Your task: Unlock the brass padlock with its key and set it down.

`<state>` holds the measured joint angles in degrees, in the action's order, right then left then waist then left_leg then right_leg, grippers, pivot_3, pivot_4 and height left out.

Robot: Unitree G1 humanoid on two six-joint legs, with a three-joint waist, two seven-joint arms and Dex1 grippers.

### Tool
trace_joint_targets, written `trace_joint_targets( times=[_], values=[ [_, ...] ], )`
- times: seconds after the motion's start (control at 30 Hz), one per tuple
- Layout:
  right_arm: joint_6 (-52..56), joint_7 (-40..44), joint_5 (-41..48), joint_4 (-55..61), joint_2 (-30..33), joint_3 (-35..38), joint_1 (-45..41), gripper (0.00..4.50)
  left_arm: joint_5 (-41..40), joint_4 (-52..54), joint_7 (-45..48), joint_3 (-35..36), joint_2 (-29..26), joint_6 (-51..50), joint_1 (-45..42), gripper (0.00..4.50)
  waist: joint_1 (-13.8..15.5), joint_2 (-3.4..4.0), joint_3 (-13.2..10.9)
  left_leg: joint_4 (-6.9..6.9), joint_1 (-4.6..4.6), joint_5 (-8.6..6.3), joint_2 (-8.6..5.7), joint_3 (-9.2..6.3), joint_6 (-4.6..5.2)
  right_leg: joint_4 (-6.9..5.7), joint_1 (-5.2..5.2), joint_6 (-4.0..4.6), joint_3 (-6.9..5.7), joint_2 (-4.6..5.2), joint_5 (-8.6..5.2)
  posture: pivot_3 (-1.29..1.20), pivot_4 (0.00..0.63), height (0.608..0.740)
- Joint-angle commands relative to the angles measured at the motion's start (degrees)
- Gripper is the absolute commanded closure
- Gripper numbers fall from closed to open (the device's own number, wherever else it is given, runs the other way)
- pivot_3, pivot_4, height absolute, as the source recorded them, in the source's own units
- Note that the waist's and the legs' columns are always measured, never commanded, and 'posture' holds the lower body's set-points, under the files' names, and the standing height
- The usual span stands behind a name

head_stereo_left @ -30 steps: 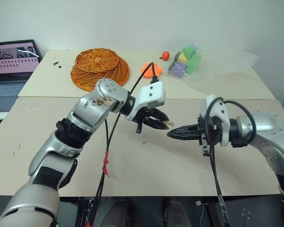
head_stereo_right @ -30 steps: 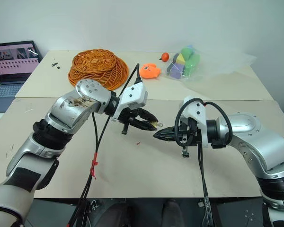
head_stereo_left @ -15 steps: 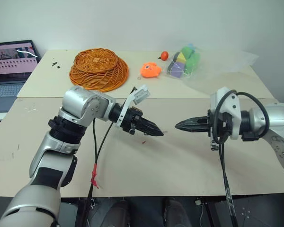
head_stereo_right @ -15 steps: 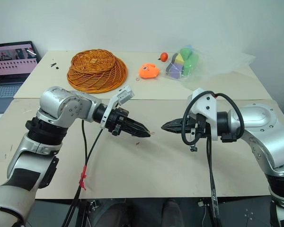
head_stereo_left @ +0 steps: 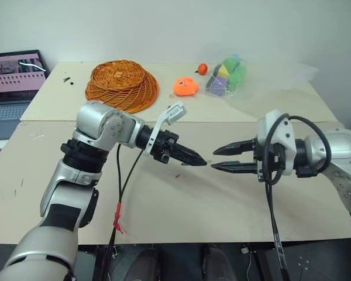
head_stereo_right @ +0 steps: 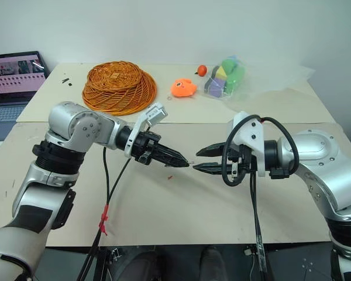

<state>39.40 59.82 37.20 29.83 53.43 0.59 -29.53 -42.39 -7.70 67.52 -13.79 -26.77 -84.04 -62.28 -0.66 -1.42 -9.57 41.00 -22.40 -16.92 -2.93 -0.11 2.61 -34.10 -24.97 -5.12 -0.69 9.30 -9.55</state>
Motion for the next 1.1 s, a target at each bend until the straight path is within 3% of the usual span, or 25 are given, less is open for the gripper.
trace_joint_targets(
  times=[0.03, 0.6, 0.7, 0.8, 1.1],
  values=[
    [-0.7, -0.5, 0.1, 1.3, -0.6, 0.2, -0.3, 2.74, -1.7, 3.4, 0.0, 0.5, -0.4, 0.5, -1.7, 3.64, 0.0, 0.0, 0.0, -0.01, 0.0, 0.0, 0.0, 0.0, 0.0, 0.0, -0.01, 0.0, 0.0, 0.0, 0.0, 0.0, 0.15, 0.739],
    [-0.2, -0.9, 0.0, 1.1, -1.6, 0.5, -0.4, 2.74, -1.9, 5.4, 0.6, -1.2, -1.7, 2.1, -1.0, 3.64, 0.0, 0.0, 0.0, -0.02, 0.0, 0.01, -0.01, 0.0, -0.02, 0.0, -0.01, 0.0, 0.01, 0.0, 0.0, 0.0, 0.15, 0.739],
    [0.1, -1.1, 0.3, 1.2, -1.7, 0.6, -0.4, 3.36, -1.9, 5.1, 0.7, -1.3, -1.7, 2.4, -1.2, 3.64, 0.0, 0.0, 0.0, -0.02, 0.0, 0.01, -0.01, 0.0, -0.02, 0.01, -0.01, 0.0, 0.0, 0.0, 0.0, 0.0, 0.15, 0.739],
    [0.3, -1.1, 0.6, 1.1, -1.6, 0.6, -0.5, 4.42, -2.0, 5.0, 0.8, -1.4, -1.7, 2.6, -1.3, 3.64, 0.0, 0.0, 0.0, -0.02, 0.0, 0.01, -0.01, 0.01, -0.02, 0.0, -0.01, 0.0, 0.01, 0.0, 0.0, 0.0, 0.15, 0.739],
    [0.1, -1.2, 0.4, 1.0, -1.6, 0.5, -0.9, 4.42, -1.7, 5.9, 1.7, -1.8, -2.4, 3.9, -1.9, 3.64, 0.0, 0.0, 0.0, -0.02, 0.0, 0.01, -0.01, 0.0, -0.02, 0.01, -0.01, 0.0, 0.0, 0.0, 0.0, 0.0, 0.15, 0.739]
  ],
)
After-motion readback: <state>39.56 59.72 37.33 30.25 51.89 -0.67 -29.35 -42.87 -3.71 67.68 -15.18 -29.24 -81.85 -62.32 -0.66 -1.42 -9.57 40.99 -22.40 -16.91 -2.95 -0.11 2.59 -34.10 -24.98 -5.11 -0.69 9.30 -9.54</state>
